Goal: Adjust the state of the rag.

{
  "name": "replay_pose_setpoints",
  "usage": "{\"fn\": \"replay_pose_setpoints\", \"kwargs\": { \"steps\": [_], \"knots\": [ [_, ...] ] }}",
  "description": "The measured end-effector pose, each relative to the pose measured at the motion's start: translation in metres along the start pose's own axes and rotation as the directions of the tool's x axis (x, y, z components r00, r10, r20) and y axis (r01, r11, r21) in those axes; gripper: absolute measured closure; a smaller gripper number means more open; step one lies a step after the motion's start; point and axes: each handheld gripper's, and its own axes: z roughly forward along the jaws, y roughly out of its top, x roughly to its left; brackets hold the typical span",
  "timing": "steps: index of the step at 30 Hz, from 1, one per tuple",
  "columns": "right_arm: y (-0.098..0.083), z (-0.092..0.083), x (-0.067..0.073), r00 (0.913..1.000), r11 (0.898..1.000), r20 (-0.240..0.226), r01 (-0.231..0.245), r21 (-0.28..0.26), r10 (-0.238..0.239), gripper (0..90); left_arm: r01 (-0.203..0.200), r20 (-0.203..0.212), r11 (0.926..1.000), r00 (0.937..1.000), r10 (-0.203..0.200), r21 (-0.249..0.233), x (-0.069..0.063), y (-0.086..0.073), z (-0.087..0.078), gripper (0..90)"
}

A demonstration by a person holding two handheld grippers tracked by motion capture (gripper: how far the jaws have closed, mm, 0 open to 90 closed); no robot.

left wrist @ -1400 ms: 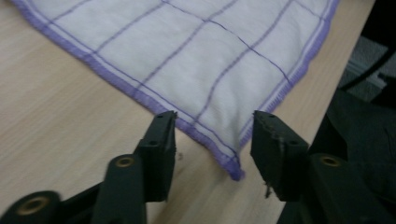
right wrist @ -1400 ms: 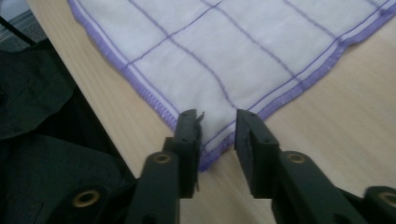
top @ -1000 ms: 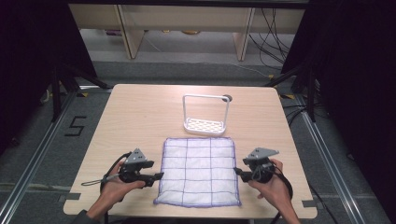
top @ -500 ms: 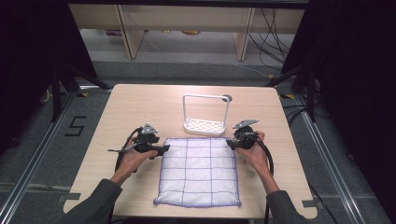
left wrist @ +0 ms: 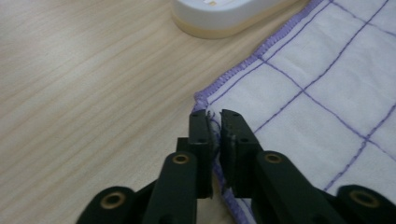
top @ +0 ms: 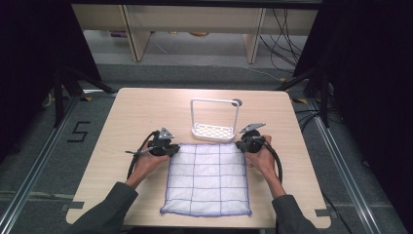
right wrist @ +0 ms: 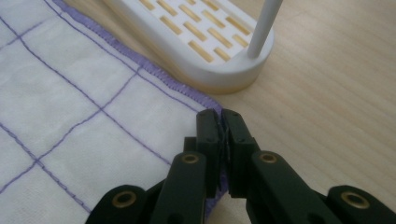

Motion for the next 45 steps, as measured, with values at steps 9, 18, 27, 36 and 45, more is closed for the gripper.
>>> {"fn": "replay_pose_setpoints", "kwargs": {
  "steps": [9,18,27,36,45],
  "knots": [
    [0.011,-0.027,0.011,0.9945,0.993,0.004,0.104,-0.053,-0.104,87.6,-0.032,0.021,0.9986,0.9993,0.032,-0.041,-0.003,0.005,-0.016,87.6],
    [0.008,-0.044,0.01,0.9959,0.993,-0.021,0.087,-0.075,-0.089,87.8,-0.009,0.032,0.9954,0.9994,0.012,-0.096,0.001,0.005,-0.033,87.7],
    [0.005,-0.051,0.008,0.9966,0.993,-0.038,0.069,-0.092,-0.073,87.7,-0.026,0.043,0.9918,0.9986,0.031,-0.125,-0.002,0.006,-0.046,87.6],
    [-0.001,-0.069,0.013,0.9959,0.989,-0.053,0.065,-0.135,-0.072,87.6,-0.021,0.077,0.9835,0.9964,0.036,-0.179,-0.006,0.004,-0.056,87.5],
    [-0.013,-0.083,0.018,0.9948,0.985,-0.068,0.064,-0.159,-0.075,87.6,-0.035,0.101,0.9789,0.9932,0.057,-0.201,-0.015,0.0,-0.075,87.4]
  ]
}}
